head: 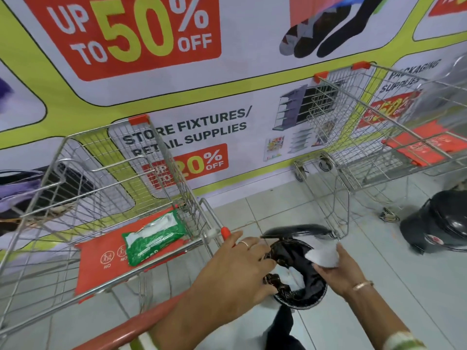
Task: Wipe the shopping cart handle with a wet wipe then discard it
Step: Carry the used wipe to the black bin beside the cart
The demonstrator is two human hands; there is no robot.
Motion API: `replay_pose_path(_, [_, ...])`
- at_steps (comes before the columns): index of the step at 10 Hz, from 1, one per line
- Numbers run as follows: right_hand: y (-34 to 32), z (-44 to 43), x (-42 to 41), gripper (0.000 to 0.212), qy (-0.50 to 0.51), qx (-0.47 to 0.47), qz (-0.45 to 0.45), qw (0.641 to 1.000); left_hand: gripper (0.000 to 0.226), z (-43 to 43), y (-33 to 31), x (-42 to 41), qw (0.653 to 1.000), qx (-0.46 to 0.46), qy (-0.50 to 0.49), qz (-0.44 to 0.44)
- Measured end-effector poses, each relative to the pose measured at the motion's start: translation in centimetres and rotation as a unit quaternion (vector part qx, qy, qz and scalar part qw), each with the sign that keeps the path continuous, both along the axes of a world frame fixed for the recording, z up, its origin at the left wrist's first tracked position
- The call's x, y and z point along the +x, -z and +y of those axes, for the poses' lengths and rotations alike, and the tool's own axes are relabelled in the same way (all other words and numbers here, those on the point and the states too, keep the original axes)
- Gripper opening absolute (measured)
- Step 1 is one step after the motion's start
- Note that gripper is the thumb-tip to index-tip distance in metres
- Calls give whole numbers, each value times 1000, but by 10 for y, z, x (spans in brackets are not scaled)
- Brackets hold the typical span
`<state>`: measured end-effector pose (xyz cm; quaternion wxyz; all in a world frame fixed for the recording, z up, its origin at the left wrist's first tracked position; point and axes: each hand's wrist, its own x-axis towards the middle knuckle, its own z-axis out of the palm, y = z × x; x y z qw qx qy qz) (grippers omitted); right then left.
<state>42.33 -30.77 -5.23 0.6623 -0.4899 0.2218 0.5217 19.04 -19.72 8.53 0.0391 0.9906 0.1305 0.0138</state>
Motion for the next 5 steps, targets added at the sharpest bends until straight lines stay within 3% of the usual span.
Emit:
replay_pose_path(1, [26, 14, 12, 59, 2, -79, 3, 997, 44, 0, -1, 1, 1000, -2, 2, -6])
replay_pose_path(2, [33, 32, 19, 54, -51, -189, -79, 978, 45, 0, 1, 0, 1000, 1, 6, 9])
replay_pose_path(4, [-7, 48, 7, 40, -192, -159, -203, 947, 47, 2, 3, -2, 1000, -18, 14, 12])
replay_pose_path(5, [-58, 71, 2, 26, -164, -116, -310, 929, 47, -1, -3, 0, 999, -48, 1, -17])
